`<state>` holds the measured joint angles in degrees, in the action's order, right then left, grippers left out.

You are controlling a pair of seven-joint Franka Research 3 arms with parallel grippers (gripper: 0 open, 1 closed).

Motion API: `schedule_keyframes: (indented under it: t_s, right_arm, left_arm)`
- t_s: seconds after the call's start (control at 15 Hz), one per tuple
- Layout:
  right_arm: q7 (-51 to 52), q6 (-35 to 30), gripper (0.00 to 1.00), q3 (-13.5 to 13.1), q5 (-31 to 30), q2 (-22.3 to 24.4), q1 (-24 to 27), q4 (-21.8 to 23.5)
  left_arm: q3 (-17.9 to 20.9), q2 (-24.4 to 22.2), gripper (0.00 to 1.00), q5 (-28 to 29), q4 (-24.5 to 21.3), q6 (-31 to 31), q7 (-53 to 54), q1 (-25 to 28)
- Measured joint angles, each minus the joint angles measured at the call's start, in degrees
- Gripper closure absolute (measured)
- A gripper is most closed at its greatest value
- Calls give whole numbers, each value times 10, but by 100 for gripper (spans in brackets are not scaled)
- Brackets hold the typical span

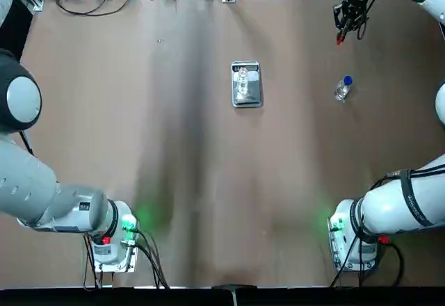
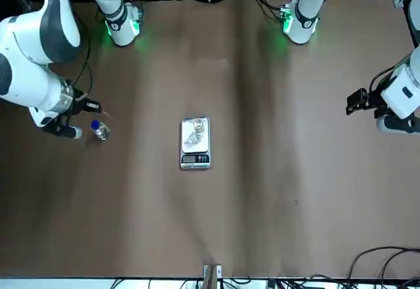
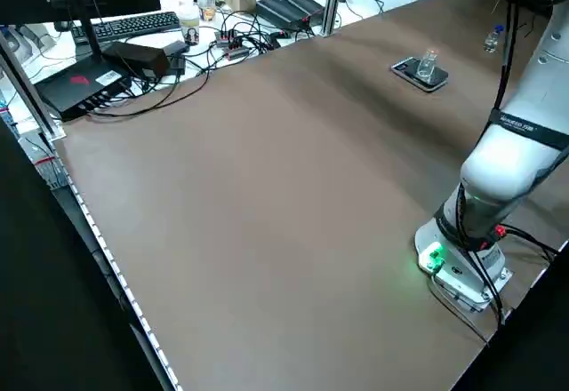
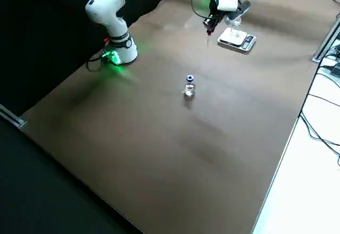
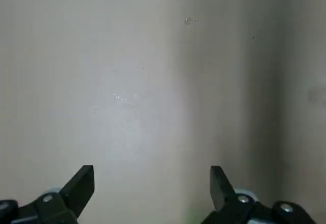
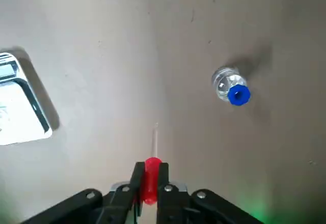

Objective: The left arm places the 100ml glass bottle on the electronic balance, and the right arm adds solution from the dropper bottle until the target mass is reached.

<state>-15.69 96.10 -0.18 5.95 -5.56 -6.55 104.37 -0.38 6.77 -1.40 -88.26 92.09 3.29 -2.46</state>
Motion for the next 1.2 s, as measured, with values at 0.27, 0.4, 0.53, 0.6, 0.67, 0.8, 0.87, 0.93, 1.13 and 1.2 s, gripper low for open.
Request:
schedule_keyframes:
  t_s: [0.27, 0.4, 0.53, 0.6, 0.67, 0.8, 0.87, 0.93, 1.13, 1.2]
  right_arm:
    - [-53, 0, 86, 1, 11, 0, -30, -10]
    - [-66, 0, 86, 1, 17, 0, -37, -12]
    - [-74, 0, 86, 1, 20, 0, -42, -12]
    - [-76, 0, 86, 1, 21, 0, -44, -12]
    - [-79, 0, 86, 1, 25, 0, -47, -13]
    - [-95, 0, 86, 1, 40, 0, -52, -14]
    - [-101, 0, 86, 1, 42, 0, -56, -15]
    - [-109, 0, 86, 1, 43, 0, -60, -18]
    - [-132, 1, 86, 1, 46, 0, -75, -23]
    - [-141, 2, 86, 1, 48, 0, -81, -26]
  left_arm:
    - [0, 0, 0, 0, 0, 0, 0, 0]
    - [0, 0, 0, 0, 0, 0, 0, 0]
    - [0, 0, 0, 0, -1, 0, -1, 0]
    - [0, 0, 0, 0, -1, 0, -1, 0]
    - [0, 0, 0, 0, -2, 0, -1, 0]
    - [0, 1, 0, 0, -2, 0, -1, 0]
    - [0, 1, 0, 0, -3, 0, -2, 0]
    - [0, 1, 0, 0, -3, 0, -2, 0]
    - [0, 1, 0, 0, -3, 0, -2, 0]
    - [0, 1, 0, 0, -3, 0, -2, 0]
